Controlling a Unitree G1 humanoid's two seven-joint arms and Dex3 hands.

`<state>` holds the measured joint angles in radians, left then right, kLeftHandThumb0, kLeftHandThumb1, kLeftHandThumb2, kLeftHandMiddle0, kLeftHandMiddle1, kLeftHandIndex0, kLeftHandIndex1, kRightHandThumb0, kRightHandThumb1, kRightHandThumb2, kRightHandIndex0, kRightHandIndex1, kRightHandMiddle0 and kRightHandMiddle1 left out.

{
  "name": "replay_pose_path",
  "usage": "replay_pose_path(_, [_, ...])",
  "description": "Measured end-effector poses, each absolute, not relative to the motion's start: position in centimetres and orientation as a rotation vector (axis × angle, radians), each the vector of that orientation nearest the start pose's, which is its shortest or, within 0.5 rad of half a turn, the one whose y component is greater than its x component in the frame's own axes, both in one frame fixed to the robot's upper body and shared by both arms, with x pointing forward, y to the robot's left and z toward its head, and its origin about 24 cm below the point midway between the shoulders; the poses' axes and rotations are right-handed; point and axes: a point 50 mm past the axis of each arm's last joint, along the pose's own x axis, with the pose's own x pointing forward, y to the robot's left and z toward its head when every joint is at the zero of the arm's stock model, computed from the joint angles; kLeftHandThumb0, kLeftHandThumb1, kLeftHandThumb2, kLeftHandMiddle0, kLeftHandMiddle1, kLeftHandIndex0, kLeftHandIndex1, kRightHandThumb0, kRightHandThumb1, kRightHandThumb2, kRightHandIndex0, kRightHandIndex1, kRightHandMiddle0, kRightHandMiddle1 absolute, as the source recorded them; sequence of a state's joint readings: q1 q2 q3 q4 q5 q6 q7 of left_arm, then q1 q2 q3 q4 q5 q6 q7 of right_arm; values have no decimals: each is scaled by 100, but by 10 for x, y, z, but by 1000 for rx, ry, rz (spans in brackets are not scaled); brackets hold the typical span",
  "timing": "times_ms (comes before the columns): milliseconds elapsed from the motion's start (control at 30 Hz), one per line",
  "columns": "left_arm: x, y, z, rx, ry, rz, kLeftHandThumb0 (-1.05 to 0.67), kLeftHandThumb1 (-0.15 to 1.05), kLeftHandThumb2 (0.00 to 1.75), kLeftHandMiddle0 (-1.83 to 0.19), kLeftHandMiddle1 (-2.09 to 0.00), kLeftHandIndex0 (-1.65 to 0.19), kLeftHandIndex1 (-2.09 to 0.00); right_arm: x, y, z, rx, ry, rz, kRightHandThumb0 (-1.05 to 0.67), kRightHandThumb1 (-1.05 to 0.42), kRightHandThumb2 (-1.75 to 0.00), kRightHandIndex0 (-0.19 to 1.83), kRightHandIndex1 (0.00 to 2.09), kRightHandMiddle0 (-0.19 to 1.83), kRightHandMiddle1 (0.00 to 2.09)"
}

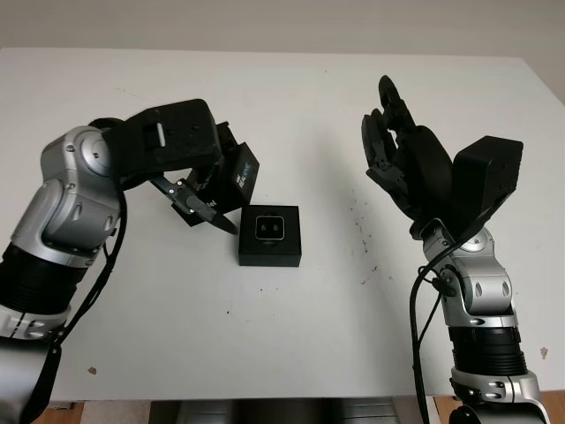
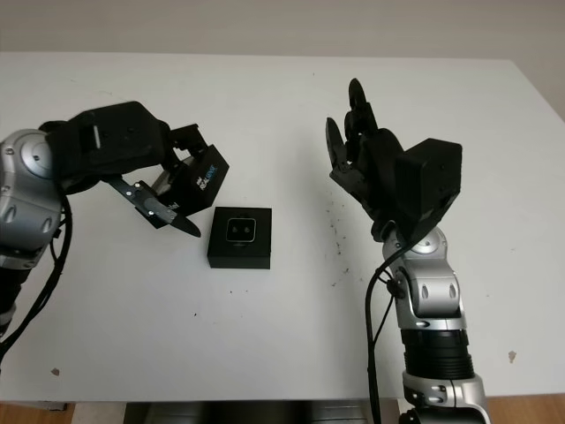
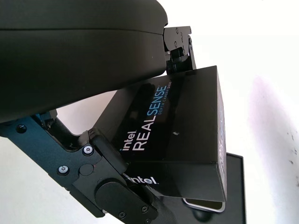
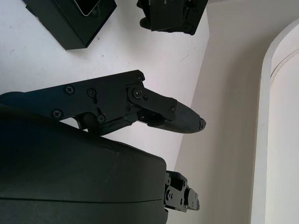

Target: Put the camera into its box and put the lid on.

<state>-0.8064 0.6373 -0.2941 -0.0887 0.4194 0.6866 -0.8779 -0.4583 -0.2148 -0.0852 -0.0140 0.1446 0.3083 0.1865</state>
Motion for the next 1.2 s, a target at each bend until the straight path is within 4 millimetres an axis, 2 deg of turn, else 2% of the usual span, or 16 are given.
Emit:
replay_pose_path(100, [333,154,222,1039,205,-517,-32,105,31,-68,-209,-51,-209,326,-166,153,-75,-167,212,-52,-105,-66,-19,1,-19,1])
replay_pose_path(233, [331,144,221,1054,182,-471,-34,105,30,-41,-189,-40,-207,326,-166,152,-74,-164,213,-52,-105,-64,-19,1,-19,1])
replay_pose_path(333, [330,138,221,1083,151,-438,-33,105,31,-54,-200,-46,-209,326,-166,152,-72,-163,214,-52,-105,-63,-19,2,-18,2])
replay_pose_path(500, [330,130,217,1096,129,-404,-31,105,31,-36,-203,-18,-196,326,-166,152,-69,-166,218,-53,-105,-62,-19,2,-18,3])
replay_pose_path(567, [330,130,215,1101,122,-397,-30,105,30,-34,-201,-11,-189,326,-166,152,-70,-170,218,-52,-105,-62,-18,3,-17,3])
replay_pose_path(767, [330,127,212,1121,120,-397,-32,105,28,-42,-209,-19,-207,326,-166,151,-66,-175,213,-53,-105,-62,-17,4,-16,4])
replay_pose_path(800, [330,127,211,1123,126,-397,-31,105,28,-41,-209,-13,-203,326,-166,151,-66,-175,212,-53,-105,-62,-17,4,-16,4])
replay_pose_path(933, [329,128,208,1112,161,-411,-30,105,28,-40,-209,-12,-203,327,-167,151,-63,-174,215,-51,-105,-62,-17,4,-16,4])
replay_pose_path(1067, [329,128,206,1095,190,-429,-32,105,28,-42,-209,-27,-209,327,-167,150,-62,-171,213,-51,-105,-62,-17,5,-15,5])
replay_pose_path(1200, [329,131,205,1088,219,-443,-32,105,29,-42,-209,-27,-205,328,-167,148,-58,-166,211,-52,-105,-61,-17,5,-15,5])
